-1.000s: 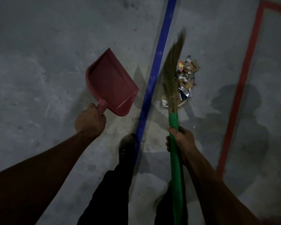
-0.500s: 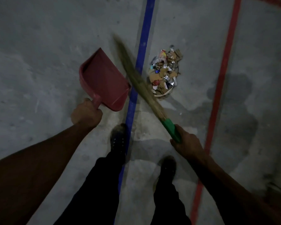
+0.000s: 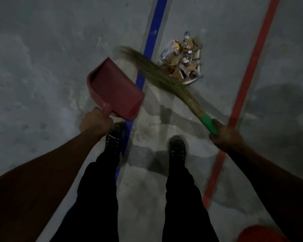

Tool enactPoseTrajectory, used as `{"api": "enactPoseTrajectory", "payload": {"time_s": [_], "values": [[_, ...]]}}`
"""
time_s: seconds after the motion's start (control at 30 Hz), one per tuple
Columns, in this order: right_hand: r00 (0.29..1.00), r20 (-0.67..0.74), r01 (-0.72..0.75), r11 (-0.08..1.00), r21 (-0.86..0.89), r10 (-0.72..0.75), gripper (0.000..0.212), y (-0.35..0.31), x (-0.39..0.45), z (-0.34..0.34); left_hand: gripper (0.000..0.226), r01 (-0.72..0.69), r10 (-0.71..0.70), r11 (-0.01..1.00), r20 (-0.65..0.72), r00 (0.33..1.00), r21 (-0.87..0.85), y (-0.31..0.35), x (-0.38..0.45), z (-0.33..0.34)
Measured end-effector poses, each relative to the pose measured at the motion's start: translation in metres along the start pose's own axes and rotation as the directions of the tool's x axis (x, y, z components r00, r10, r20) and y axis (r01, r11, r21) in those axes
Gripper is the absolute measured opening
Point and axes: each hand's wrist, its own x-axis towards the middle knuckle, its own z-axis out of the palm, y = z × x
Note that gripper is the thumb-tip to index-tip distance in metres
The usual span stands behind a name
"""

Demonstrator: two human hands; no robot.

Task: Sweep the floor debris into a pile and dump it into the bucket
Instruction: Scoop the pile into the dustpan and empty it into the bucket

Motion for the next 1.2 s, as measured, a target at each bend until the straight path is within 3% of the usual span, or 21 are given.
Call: {"api": "enactPoseTrajectory", "payload": {"time_s": [0.13,0.27,0.43,0.6,0.7,0.9,1.0,1.07,1.2], "values": [[0.996,-0.010,0.092,0.995,0.037,-0.092,0.067,0.022,0.017,-0.021,0.037,0.089,-0.083,0.990,0.055,0.995,-0.112,0.012,-0.022,0.031],[0.981,0.018,0.182,0.946,0.269,-0.194,0.060,0.038,-0.001,-0.025,0.037,0.173,-0.157,0.971,0.109,0.982,-0.163,0.025,-0.044,0.051],[0.988,0.006,0.131,0.864,0.486,-0.154,0.060,0.041,-0.003,-0.032,0.036,0.223,-0.192,0.932,0.134,0.972,-0.287,0.049,-0.055,0.070],[0.999,0.000,0.025,0.733,0.680,-0.034,0.066,0.037,0.042,-0.055,0.036,0.192,-0.156,0.936,0.141,0.978,-0.297,0.075,-0.042,0.084],[0.999,-0.038,0.017,0.682,0.732,0.016,0.065,0.038,0.066,-0.069,0.023,0.173,-0.120,0.931,0.179,0.976,-0.320,0.090,-0.027,0.093],[0.983,-0.094,-0.040,0.682,0.731,0.159,0.050,0.049,0.115,-0.082,0.019,0.099,-0.036,0.947,0.206,0.978,-0.306,0.099,0.004,0.114],[0.979,-0.089,-0.079,0.745,0.662,0.183,0.036,0.054,0.128,-0.073,0.021,0.070,-0.008,0.959,0.221,0.975,-0.275,0.097,0.011,0.123],[0.986,-0.120,-0.033,0.836,0.547,0.118,0.031,0.055,0.125,-0.061,0.025,0.058,-0.002,0.965,0.213,0.977,-0.257,0.094,0.012,0.127],[0.994,-0.110,0.035,0.941,0.336,0.003,0.057,0.059,0.108,-0.029,0.019,0.131,-0.062,0.942,0.224,0.973,-0.308,0.092,0.012,0.137]]}}
